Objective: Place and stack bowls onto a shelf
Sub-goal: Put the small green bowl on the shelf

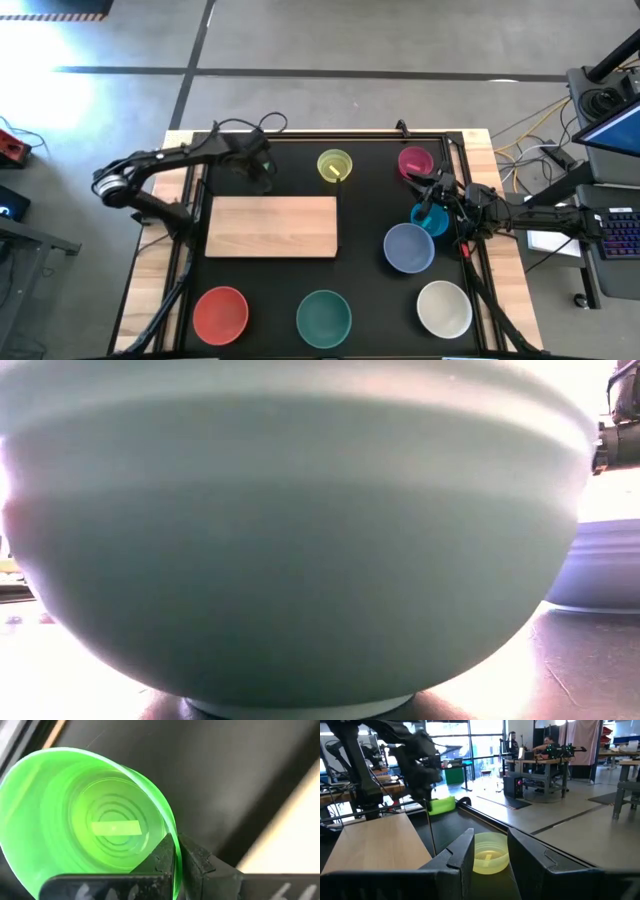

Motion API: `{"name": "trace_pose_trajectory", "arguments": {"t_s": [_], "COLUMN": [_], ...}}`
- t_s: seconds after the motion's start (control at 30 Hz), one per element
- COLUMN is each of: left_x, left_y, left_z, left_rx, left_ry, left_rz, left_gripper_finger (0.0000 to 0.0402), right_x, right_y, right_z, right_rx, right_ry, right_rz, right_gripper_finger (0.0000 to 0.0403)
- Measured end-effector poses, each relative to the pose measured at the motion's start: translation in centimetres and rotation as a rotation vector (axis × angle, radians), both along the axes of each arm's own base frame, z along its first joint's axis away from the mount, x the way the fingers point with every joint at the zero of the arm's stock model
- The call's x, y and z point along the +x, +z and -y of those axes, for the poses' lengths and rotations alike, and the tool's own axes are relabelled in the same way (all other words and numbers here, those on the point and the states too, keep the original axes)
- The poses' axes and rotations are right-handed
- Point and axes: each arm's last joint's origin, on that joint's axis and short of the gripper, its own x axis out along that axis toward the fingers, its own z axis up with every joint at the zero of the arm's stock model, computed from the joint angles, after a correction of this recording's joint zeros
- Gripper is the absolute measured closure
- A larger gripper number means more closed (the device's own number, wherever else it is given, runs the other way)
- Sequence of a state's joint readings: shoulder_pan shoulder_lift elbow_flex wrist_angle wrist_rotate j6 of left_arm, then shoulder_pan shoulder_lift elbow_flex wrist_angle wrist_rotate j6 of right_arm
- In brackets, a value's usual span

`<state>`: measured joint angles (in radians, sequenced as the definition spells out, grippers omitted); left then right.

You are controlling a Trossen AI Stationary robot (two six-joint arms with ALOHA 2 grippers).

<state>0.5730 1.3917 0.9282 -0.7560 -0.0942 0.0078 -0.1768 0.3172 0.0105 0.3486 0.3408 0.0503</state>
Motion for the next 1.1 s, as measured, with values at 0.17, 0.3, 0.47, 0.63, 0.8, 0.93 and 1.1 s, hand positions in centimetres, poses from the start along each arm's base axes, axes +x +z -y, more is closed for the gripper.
{"name": "trace_pose_trajectory", "arguments": {"t_s": [0.17,0.3,0.47,0.63,0.8,0.93,1.1], "left_x": [0.4,0.7,0.3,-0.4,-1.5,-2.1,-2.1], "left_y": [1.9,3.0,3.5,3.1,2.7,2.6,2.3], "left_z": [3.7,7.6,12.4,16.2,18.4,19.5,20.1], "left_rx": [0.002,-0.026,-0.080,-0.124,-0.156,-0.189,-0.188], "left_ry": [-0.082,-0.158,-0.204,-0.203,-0.138,-0.125,-0.118], "left_rz": [0.067,0.107,0.102,0.039,-0.038,-0.062,-0.085], "left_gripper_finger": [0.0402,0.0402,0.0402,0.0402,0.0402,0.0402,0.0401], "right_x": [0.0,0.0,0.0,0.0,0.0,0.0,0.0], "right_y": [0.0,0.0,0.0,0.0,0.0,0.0,0.0], "right_z": [0.0,0.0,0.0,0.0,0.0,0.0,0.0], "right_rx": [0.000,0.000,0.000,0.000,0.000,0.000,0.001], "right_ry": [0.000,0.000,0.000,0.000,0.000,0.000,0.000], "right_rz": [0.000,0.000,0.000,0.000,0.000,0.000,0.000], "right_gripper_finger": [0.0296,0.0296,0.0296,0.0296,0.0296,0.0296,0.0296]}}
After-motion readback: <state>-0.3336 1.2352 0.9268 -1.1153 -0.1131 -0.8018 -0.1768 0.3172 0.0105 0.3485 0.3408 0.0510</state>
